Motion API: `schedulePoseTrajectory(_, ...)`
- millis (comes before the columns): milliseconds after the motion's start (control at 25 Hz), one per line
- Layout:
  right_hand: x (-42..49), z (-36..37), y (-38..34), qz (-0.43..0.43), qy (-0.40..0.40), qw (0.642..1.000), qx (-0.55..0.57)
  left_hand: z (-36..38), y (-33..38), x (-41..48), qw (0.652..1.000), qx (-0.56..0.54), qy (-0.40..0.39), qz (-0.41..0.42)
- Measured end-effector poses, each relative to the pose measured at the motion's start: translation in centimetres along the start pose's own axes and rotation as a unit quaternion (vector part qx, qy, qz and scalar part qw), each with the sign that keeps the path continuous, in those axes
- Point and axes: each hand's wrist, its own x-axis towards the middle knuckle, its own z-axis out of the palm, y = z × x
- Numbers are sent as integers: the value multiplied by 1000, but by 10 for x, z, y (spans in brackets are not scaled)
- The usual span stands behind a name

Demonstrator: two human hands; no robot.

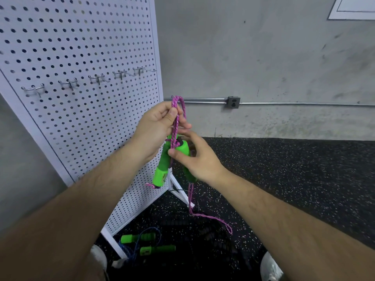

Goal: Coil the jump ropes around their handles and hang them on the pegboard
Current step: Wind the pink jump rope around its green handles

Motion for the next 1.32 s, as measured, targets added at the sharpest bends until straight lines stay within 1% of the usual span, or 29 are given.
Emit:
schedulePoseTrajectory(80, 5, -2, 2, -35, 59, 996, -51, -2, -1, -1, 1000, 26, 3, -6)
schedulePoseTrajectory(160, 8, -1, 7, -54, 87, 988, -112, -5, -3, -2, 998, 65, 5, -3)
schedulePoseTrajectory(240, 11, -1, 9, -43, 84, 988, -120, -6, -4, -3, 997, 79, 5, -7)
schedulePoseTrajectory(360, 13, -2, 5, -15, 71, 989, -131, -5, -5, -4, 998, 67, -1, -22)
schedulePoseTrajectory(480, 12, -6, 2, 14, 55, 993, -108, -1, -7, -4, 992, 111, -19, -49)
schedulePoseTrajectory(560, 14, -8, -1, 47, 63, 994, -73, -5, -5, -6, 977, 190, -61, -76)
schedulePoseTrajectory(640, 17, -10, -2, 73, 88, 992, -44, -12, -1, -9, 939, 302, -124, -108)
schedulePoseTrajectory(680, 18, -11, -2, 83, 102, 991, -28, -15, 1, -11, 918, 340, -159, -130)
schedulePoseTrajectory(720, 19, -12, -2, 93, 116, 989, -12, -16, 1, -14, 904, 351, -185, -157)
schedulePoseTrajectory(760, 20, -13, -1, 104, 126, 987, 0, -16, 0, -17, 904, 336, -193, -179)
schedulePoseTrajectory(800, 20, -14, -1, 112, 131, 985, 3, -16, -3, -18, 912, 316, -183, -188)
schedulePoseTrajectory(880, 21, -16, -3, 121, 132, 984, -10, -15, -8, -18, 924, 309, -147, -171)
schedulePoseTrajectory(960, 21, -18, -4, 122, 124, 984, -29, -15, -10, -17, 924, 317, -140, -160)
schedulePoseTrajectory(1040, 20, -19, -5, 127, 115, 984, -43, -16, -9, -16, 917, 329, -151, -168)
schedulePoseTrajectory(1200, 17, -19, -4, 120, 99, 986, -53, -20, -7, -9, 891, 377, -165, -190)
schedulePoseTrajectory(1320, 17, -22, -4, 95, 79, 985, -116, -23, -7, -7, 882, 385, -178, -207)
